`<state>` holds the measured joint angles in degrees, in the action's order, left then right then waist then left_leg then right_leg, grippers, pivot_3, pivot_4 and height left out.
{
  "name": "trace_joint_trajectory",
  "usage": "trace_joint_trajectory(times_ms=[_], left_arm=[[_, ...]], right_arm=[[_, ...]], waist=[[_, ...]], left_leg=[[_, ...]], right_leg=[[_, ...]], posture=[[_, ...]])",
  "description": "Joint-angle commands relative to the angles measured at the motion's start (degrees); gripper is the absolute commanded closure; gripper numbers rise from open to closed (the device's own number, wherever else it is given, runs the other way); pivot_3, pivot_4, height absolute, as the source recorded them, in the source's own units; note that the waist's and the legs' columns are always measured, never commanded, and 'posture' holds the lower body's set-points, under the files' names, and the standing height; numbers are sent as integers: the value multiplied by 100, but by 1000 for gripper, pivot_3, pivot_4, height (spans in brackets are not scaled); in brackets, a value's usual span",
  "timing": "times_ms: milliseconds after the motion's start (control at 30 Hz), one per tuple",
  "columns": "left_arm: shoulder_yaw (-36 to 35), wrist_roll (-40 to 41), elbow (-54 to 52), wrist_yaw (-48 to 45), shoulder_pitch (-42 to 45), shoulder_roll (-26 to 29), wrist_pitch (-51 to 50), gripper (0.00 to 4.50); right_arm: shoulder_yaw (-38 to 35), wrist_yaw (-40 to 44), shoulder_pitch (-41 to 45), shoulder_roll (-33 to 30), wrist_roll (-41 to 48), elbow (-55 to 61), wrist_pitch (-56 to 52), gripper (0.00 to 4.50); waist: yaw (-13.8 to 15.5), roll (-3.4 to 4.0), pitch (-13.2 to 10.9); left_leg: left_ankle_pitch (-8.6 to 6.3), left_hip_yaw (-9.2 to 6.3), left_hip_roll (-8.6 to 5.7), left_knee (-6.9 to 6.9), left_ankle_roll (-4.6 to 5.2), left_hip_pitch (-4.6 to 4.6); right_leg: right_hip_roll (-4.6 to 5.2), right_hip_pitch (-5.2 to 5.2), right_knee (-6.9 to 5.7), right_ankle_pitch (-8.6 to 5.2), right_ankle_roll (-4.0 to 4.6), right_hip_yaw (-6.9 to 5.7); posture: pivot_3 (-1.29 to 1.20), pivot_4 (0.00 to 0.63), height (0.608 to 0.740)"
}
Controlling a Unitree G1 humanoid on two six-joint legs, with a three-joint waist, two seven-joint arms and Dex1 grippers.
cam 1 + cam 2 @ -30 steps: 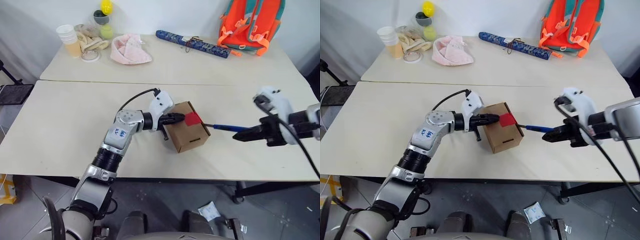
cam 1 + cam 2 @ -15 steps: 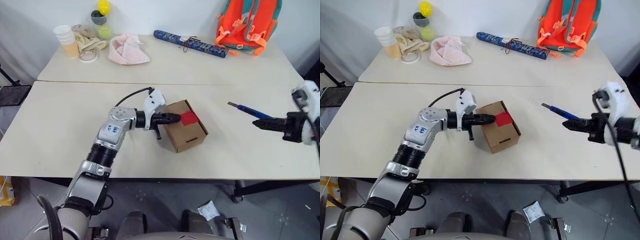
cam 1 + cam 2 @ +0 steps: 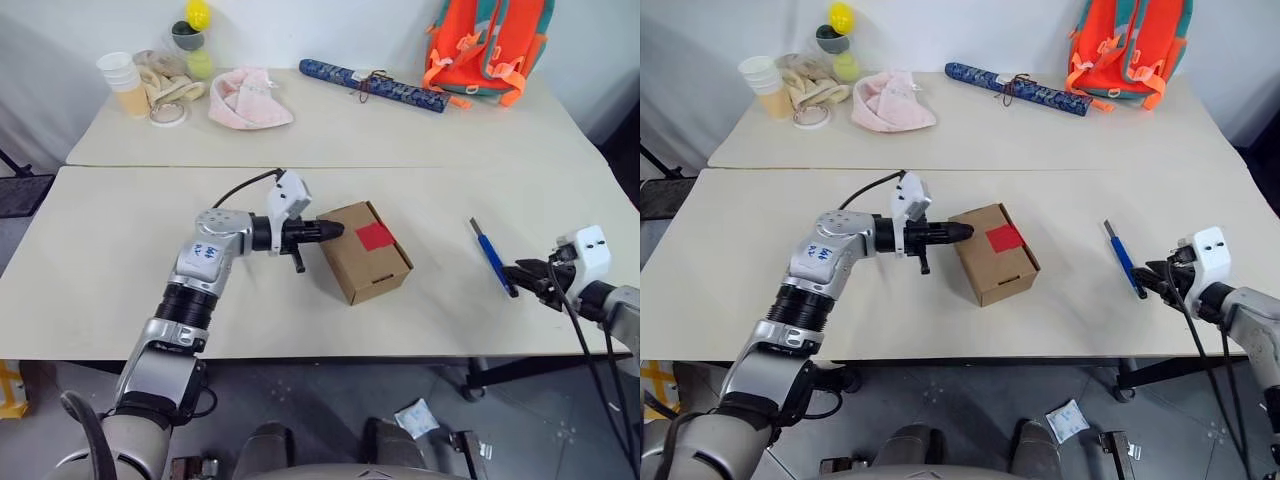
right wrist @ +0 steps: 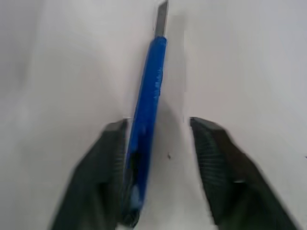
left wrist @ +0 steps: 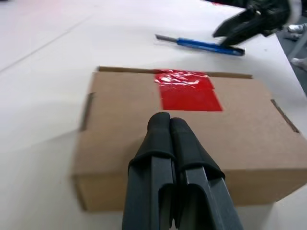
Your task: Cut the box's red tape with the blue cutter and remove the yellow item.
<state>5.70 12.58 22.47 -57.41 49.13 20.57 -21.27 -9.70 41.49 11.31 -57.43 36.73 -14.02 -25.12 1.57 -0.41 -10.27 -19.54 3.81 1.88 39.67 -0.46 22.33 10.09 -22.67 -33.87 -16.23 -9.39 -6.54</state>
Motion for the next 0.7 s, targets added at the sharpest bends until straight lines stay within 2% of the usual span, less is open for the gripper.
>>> trace_joint_trajectory(times_ms=[33, 100, 167, 267, 367, 400, 500, 567, 700], left_arm=[[-230, 198, -466, -236, -118, 436, -164, 4500], [-276, 212, -728, -395, -398, 872, -364, 4500], [-306, 181, -998, -443, -799, 1224, -415, 4500], [-204, 120, -1186, -362, -1101, 1311, -404, 4500], [-25, -125, -1163, 227, -1196, 912, -357, 4500], [11, -173, -1157, 359, -1196, 803, -341, 4500], [56, -150, -1154, 510, -1171, 532, -356, 4500], [126, -193, -1126, 623, -1136, 404, -366, 4500], [251, -218, -1056, 814, -1024, 143, -456, 4500]], right_arm=[[-886, 851, -412, -359, 62, 430, 258, 1016], [-1397, 1500, -651, -532, 429, 838, 29, 1016], [-1357, 1694, -542, -533, 412, 1159, 1, 1016], [-880, 1402, -35, -150, 33, 1327, 178, 1619], [464, 976, 817, 618, -1785, 919, 1909, 2252], [719, 910, 996, 828, -2135, 769, 2251, 2646], [1088, 634, 1443, 1480, -2486, 376, 2366, 3704], [1244, 668, 1560, 1685, -2618, 231, 2333, 4436], [1480, 879, 1611, 1940, -2557, 558, 1857, 4477]], waist=[[2, 0, 0], [-15, 2, 0], [-86, 12, 1], [-135, 3, -2], [-23, -10, -1], [-11, -9, -1], [-16, -9, -1], [-22, -8, -1], [-21, -8, -1]], left_leg=[[0, 0, 0, 1, 0, 0], [0, 0, 0, -2, 0, -3], [0, 3, 0, -10, 0, -11], [1, 7, 4, -15, -3, -32], [-1, 2, 4, 12, -4, -20], [-1, 2, 1, 12, -3, -19], [0, 0, 0, 8, -4, -8], [0, 0, 0, 7, -4, -4], [0, -1, 0, 4, -4, -5]], right_leg=[[0, 1, 0, 0, 0, 0], [0, 1, -1, 0, 0, 0], [0, 0, 0, 0, 0, 3], [-1, 13, -4, 0, 1, 1], [0, 14, -6, 1, 1, 0], [1, 14, -5, 2, -1, 2], [2, 4, -6, 2, -1, -2], [1, 0, -6, 2, -1, -4], [1, 1, -6, 3, -2, -10]], posture=[[0, 150, 740], [0, 150, 740], [0, 150, 740], [0, 150, 740], [0, 150, 740], [0, 150, 740], [0, 150, 740], [0, 150, 740], [0, 150, 740]])
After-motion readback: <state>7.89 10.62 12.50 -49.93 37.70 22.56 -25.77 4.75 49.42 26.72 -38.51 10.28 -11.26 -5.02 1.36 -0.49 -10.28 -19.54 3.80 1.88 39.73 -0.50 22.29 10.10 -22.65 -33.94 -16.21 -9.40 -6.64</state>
